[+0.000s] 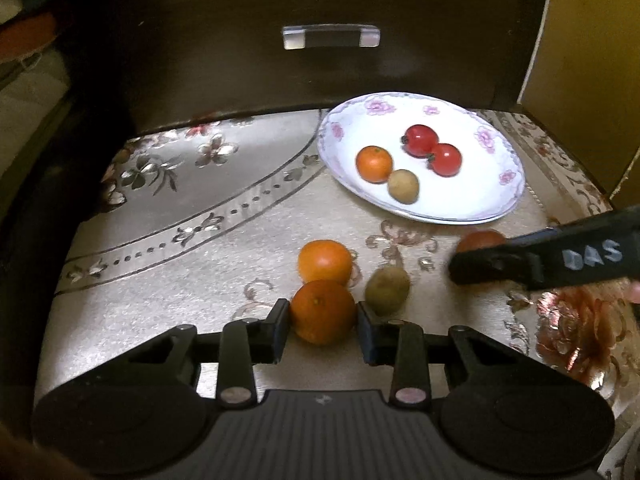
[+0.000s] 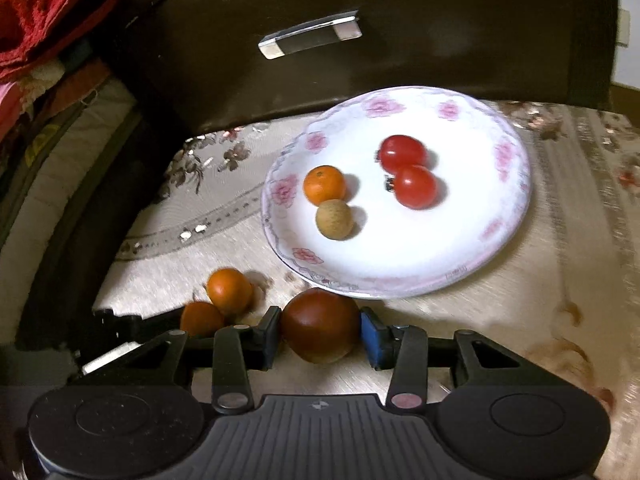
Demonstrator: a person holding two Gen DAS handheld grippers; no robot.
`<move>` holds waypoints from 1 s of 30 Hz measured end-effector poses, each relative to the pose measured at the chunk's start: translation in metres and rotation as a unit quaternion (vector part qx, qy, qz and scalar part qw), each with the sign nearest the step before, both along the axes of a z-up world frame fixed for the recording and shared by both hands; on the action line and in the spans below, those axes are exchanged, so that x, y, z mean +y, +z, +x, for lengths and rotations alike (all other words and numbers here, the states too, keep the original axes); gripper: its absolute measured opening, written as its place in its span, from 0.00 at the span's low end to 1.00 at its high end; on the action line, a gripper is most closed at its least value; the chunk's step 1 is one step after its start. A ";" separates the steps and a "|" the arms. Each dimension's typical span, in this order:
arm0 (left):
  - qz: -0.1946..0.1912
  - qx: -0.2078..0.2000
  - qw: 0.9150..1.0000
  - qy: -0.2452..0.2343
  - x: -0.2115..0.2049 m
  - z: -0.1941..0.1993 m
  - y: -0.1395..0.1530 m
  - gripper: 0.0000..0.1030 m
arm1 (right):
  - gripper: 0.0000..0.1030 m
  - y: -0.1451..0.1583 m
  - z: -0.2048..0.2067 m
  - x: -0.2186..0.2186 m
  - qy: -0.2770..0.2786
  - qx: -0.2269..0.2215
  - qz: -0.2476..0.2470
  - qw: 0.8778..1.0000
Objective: Organize fruits
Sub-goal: 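Grasp the large dark brown tomato with the right tool while the left grasps a tangerine, then lift the dark brown tomato with the right tool while the left lifts the tangerine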
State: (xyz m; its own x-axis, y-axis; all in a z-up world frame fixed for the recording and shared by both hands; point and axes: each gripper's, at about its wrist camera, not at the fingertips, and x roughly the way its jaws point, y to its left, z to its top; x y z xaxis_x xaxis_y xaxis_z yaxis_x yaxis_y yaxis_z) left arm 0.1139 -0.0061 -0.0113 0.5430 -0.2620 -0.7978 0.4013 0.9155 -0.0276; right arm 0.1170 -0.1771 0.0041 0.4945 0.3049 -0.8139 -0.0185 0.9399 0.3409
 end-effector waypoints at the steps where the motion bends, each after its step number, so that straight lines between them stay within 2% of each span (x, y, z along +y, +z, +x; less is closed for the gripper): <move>1: 0.001 -0.001 1.000 -0.003 -0.002 -0.002 0.001 0.39 | 0.37 0.003 -0.005 -0.004 0.000 0.000 -0.005 1.000; 11: 0.011 0.005 1.000 -0.014 -0.003 -0.035 0.012 0.39 | 0.37 0.020 -0.058 -0.038 0.012 0.021 -0.060 0.998; 19: 0.026 0.024 0.999 -0.040 -0.019 -0.074 0.010 0.39 | 0.37 0.015 -0.081 -0.025 0.052 0.011 -0.097 0.994; 25: 0.040 0.019 0.998 -0.055 -0.030 -0.075 0.004 0.39 | 0.38 0.013 -0.085 -0.017 0.082 -0.013 -0.128 0.988; 30: 0.034 0.017 0.997 -0.062 -0.032 -0.072 0.001 0.40 | 0.38 0.007 -0.085 -0.018 0.089 -0.009 -0.121 0.989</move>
State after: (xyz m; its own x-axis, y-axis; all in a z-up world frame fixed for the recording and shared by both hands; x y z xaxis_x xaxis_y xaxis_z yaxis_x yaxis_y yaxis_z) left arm 0.0423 -0.0380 -0.0105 0.4823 -0.2702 -0.8333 0.5118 0.8589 0.0177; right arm 0.0323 -0.1951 0.0116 0.4660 0.1862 -0.8649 -0.1952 0.9752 0.1048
